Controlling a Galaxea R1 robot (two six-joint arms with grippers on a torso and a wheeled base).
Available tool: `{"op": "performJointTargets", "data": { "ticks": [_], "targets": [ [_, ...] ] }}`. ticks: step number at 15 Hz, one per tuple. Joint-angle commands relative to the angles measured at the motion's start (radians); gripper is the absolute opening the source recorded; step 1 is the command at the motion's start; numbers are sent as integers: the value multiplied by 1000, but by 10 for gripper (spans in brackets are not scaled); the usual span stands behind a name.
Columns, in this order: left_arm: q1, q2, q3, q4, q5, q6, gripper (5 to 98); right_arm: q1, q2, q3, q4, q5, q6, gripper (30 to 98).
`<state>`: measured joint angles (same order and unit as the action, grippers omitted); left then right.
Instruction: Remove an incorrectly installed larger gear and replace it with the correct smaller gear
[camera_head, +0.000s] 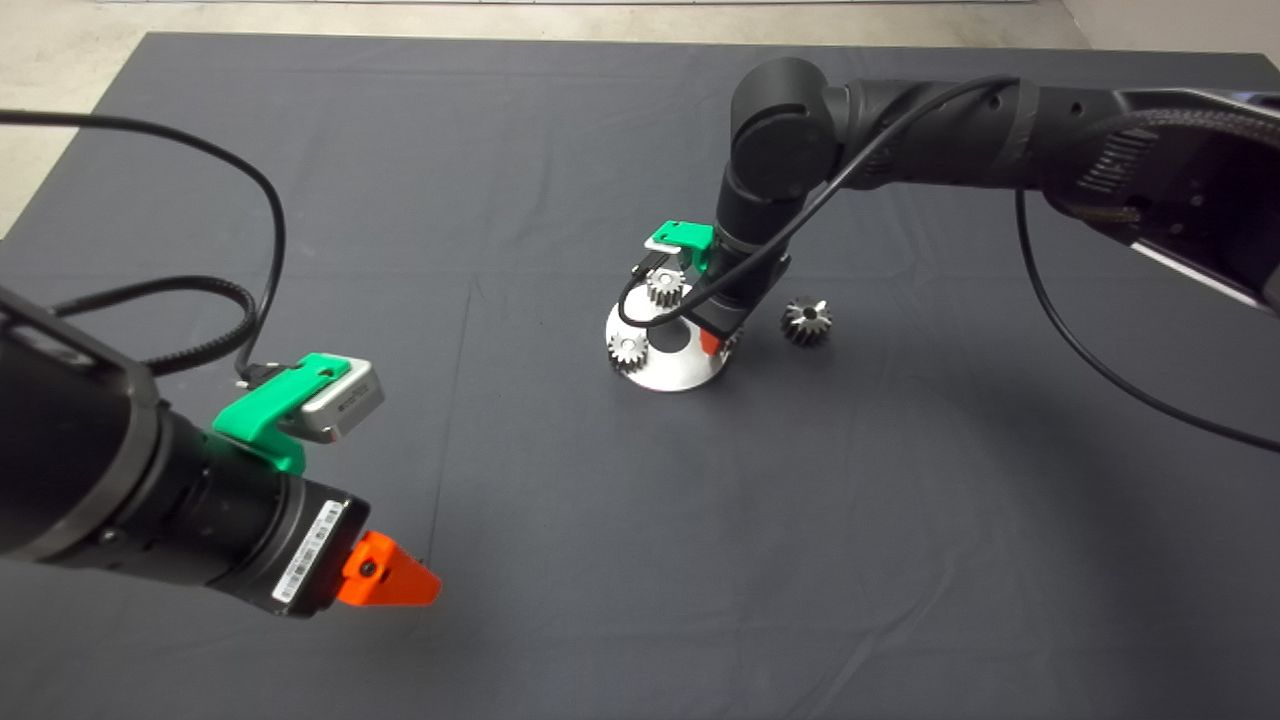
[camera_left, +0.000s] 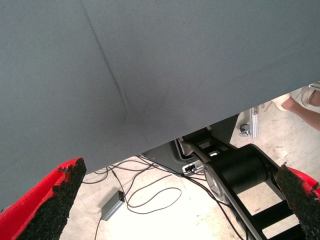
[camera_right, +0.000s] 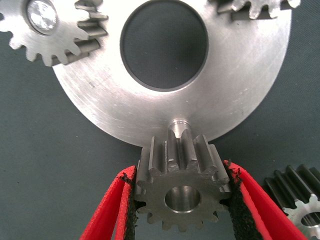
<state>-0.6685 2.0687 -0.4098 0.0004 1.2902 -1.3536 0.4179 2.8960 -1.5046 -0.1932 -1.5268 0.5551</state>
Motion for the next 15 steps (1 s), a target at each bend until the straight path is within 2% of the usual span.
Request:
{"op": "performJointTargets", "data": {
  "ticks": [1,15],
  "targets": [
    [-10,-3,13,-16,3,-5,982,21,6,12,-6,-131,-1,395],
    [-11,-5,13,-16,3,-5,982,19,9,12,-84,-131,0,395]
  ]
}}
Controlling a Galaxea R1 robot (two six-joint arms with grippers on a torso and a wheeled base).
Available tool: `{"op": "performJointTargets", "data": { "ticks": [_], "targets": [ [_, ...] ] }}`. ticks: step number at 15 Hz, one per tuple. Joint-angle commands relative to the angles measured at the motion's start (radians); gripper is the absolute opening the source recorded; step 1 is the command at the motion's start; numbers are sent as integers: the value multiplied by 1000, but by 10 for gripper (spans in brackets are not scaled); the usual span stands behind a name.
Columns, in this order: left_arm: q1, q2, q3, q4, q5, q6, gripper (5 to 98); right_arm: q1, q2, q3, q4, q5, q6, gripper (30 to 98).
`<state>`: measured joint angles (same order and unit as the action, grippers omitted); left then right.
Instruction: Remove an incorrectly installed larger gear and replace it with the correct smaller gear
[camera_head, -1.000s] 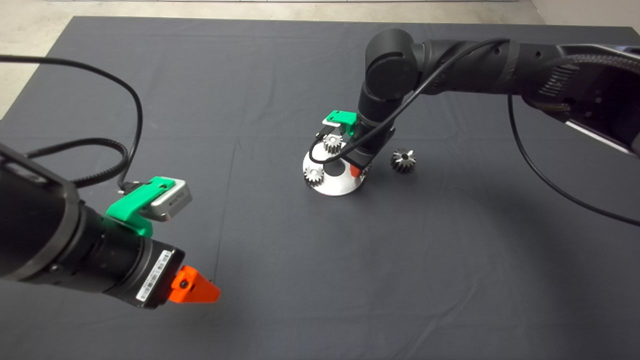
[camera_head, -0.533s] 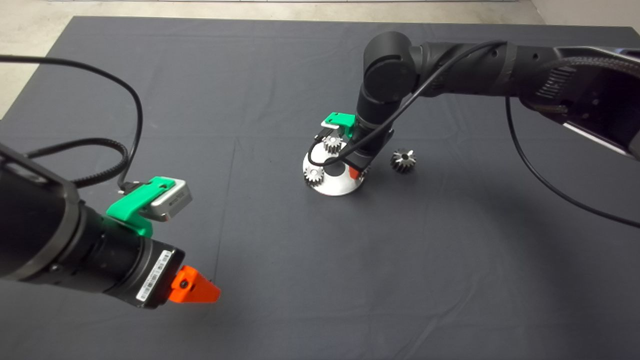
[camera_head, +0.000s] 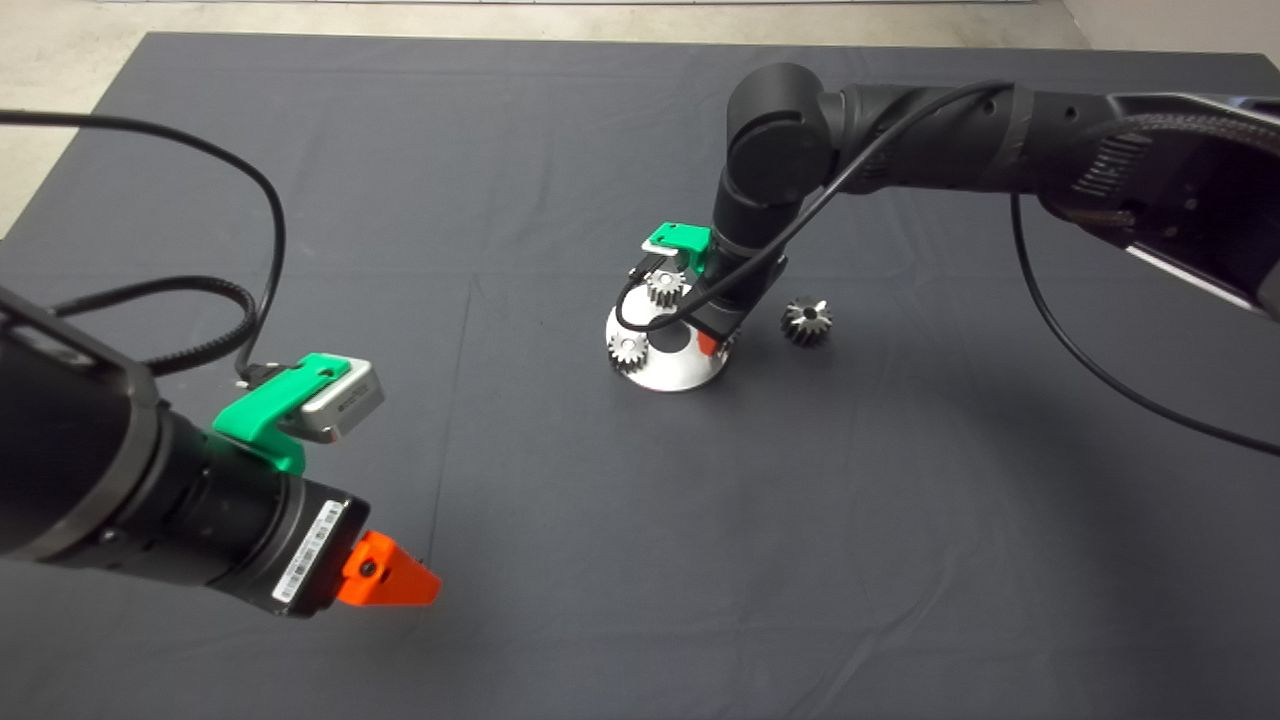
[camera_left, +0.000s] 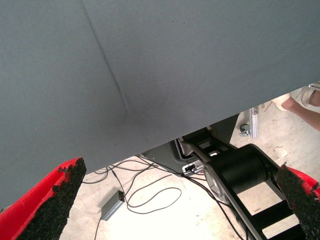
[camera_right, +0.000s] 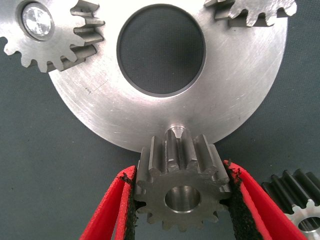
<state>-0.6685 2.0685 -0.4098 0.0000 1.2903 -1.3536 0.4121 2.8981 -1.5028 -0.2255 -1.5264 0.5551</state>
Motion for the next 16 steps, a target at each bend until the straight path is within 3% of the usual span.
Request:
{"op": "performJointTargets", "data": {
  "ticks": [1,16],
  "targets": [
    [-10,-4,13,-15,3,-5,982,22,7,10,-52,-132,0,396],
    [-10,-6,14,-15,3,-5,982,13,14,4,-69,-132,0,395]
  ]
}}
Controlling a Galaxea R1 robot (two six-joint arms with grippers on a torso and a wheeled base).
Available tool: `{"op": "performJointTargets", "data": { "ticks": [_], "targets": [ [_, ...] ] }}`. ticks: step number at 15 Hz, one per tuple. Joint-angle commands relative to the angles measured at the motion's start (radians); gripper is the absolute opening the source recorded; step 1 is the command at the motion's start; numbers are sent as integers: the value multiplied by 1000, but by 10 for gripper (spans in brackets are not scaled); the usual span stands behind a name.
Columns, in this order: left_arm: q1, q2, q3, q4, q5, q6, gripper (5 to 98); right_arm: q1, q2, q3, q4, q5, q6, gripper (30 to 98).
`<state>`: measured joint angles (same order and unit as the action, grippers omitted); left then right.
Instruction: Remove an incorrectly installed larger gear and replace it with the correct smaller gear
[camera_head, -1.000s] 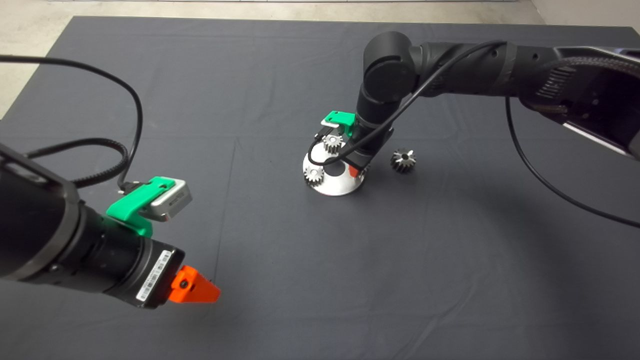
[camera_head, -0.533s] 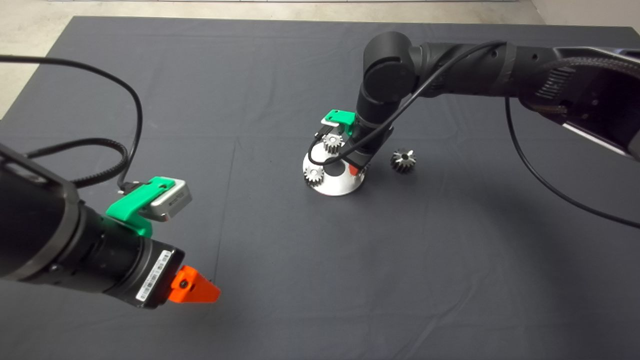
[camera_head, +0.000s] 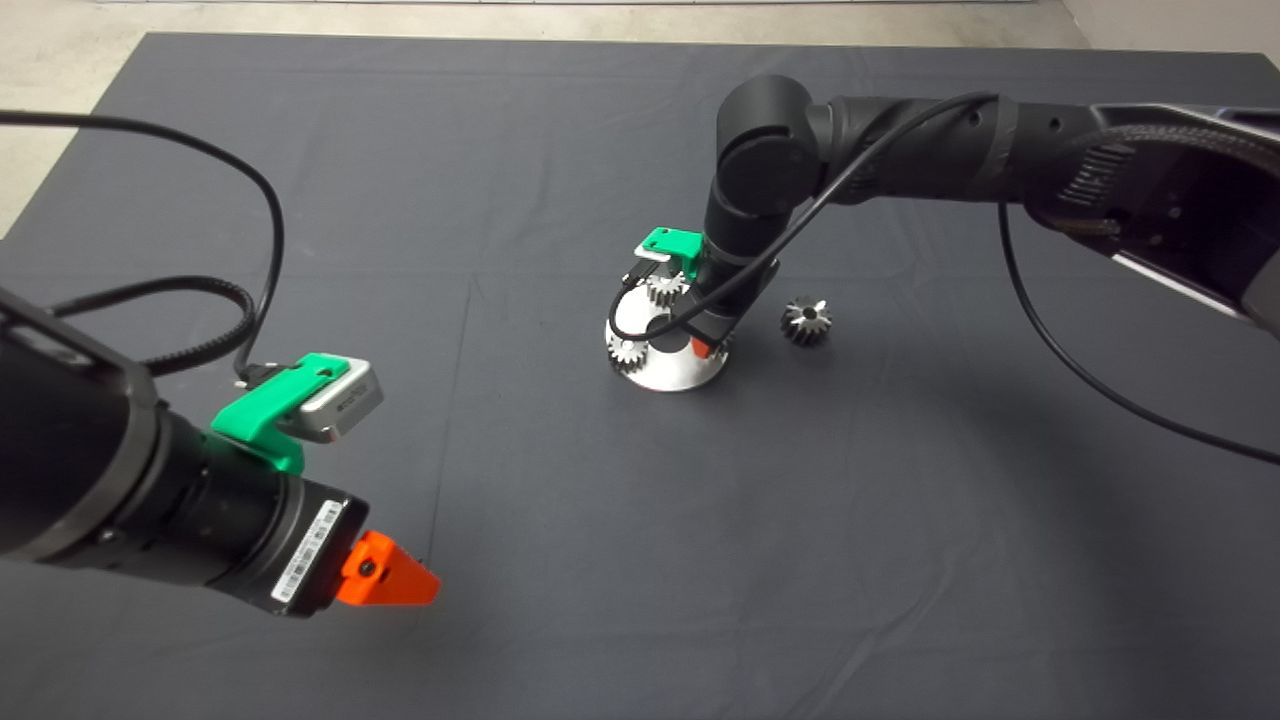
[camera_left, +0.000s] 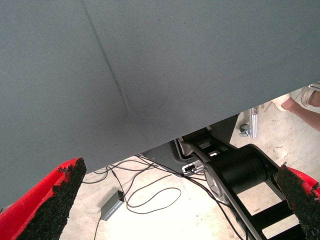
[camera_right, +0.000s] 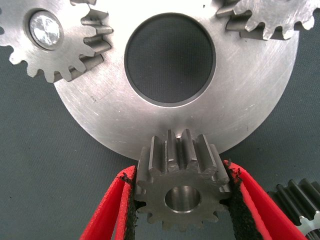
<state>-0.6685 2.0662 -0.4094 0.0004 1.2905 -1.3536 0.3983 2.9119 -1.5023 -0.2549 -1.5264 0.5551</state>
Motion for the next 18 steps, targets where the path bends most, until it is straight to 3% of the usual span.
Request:
{"op": "performJointTargets", "data": {
  "ticks": [1,18],
  "targets": [
    [-10,-4,14,-16,3,-5,982,27,-1,4,-46,-132,0,396],
    [-11,-5,14,-16,4,-5,982,27,-15,9,-49,-132,-1,395]
  ]
}}
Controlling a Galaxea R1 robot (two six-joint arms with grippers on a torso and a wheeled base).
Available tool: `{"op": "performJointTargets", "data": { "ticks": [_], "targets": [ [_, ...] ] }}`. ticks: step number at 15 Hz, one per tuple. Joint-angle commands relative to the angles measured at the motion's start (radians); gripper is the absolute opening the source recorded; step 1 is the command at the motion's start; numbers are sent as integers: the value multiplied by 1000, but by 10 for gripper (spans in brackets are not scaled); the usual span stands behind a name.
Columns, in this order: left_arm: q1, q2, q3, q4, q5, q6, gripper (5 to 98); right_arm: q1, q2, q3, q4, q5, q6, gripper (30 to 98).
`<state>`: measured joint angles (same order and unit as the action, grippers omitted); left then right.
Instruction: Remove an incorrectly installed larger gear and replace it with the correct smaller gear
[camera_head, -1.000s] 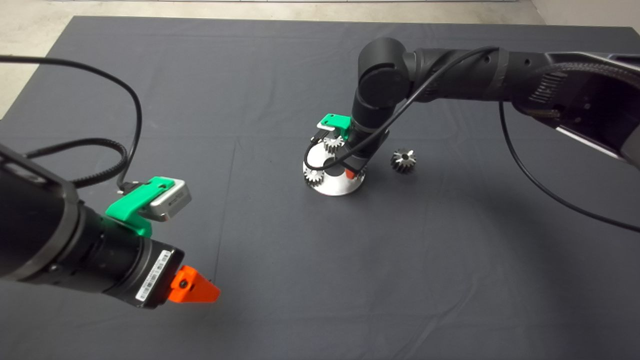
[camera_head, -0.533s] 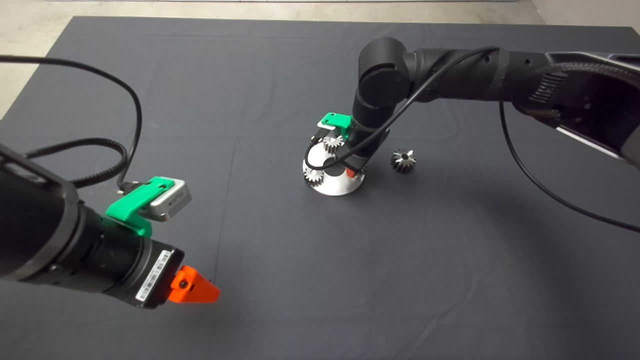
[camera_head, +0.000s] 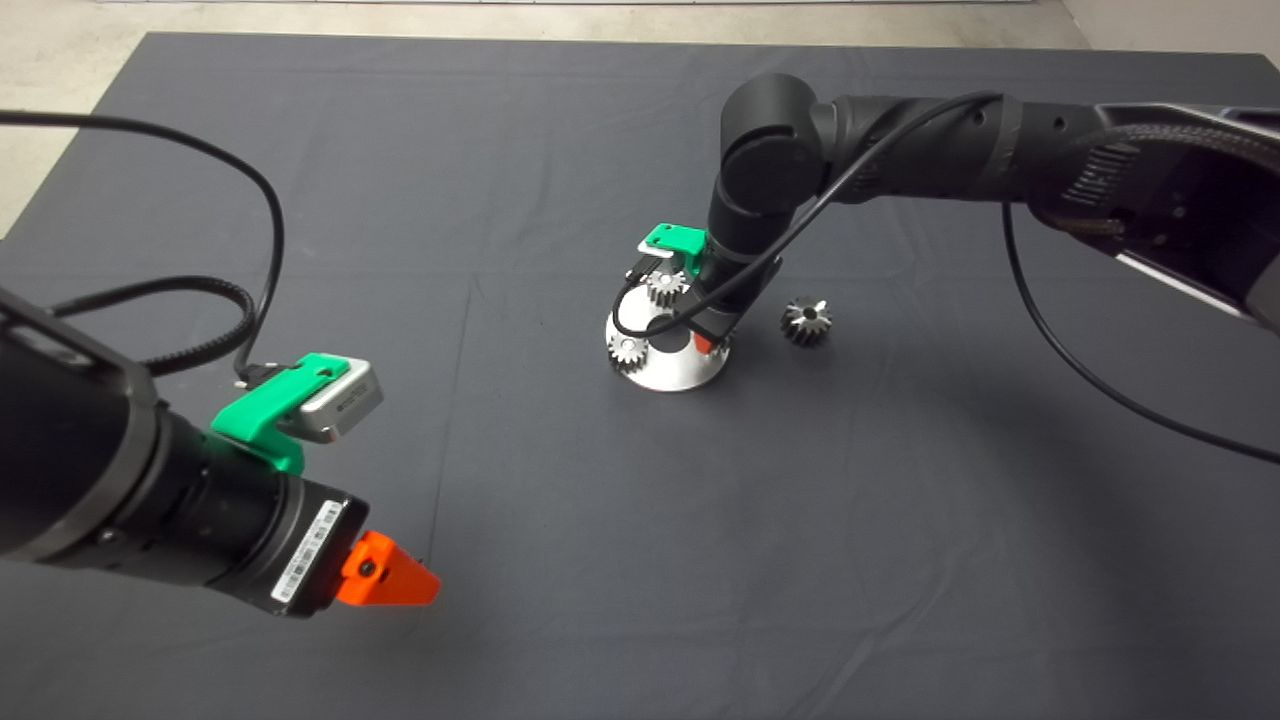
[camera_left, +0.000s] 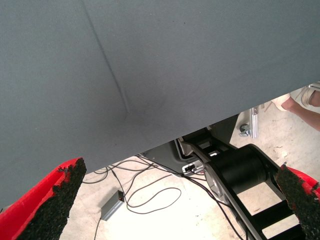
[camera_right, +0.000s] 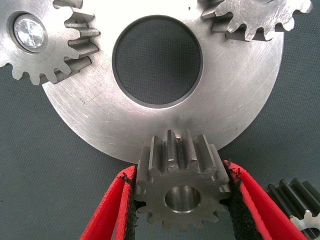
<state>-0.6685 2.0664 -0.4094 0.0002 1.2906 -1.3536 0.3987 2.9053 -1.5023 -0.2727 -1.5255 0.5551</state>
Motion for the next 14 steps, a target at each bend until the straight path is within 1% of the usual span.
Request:
{"op": "performJointTargets", "data": {
  "ticks": [1,14],
  "targets": [
    [-11,-4,14,-16,4,-5,982,25,-10,9,-31,-133,0,395],
    [-10,-4,14,-16,3,-5,982,23,-11,12,-25,-133,-1,396]
  ]
}}
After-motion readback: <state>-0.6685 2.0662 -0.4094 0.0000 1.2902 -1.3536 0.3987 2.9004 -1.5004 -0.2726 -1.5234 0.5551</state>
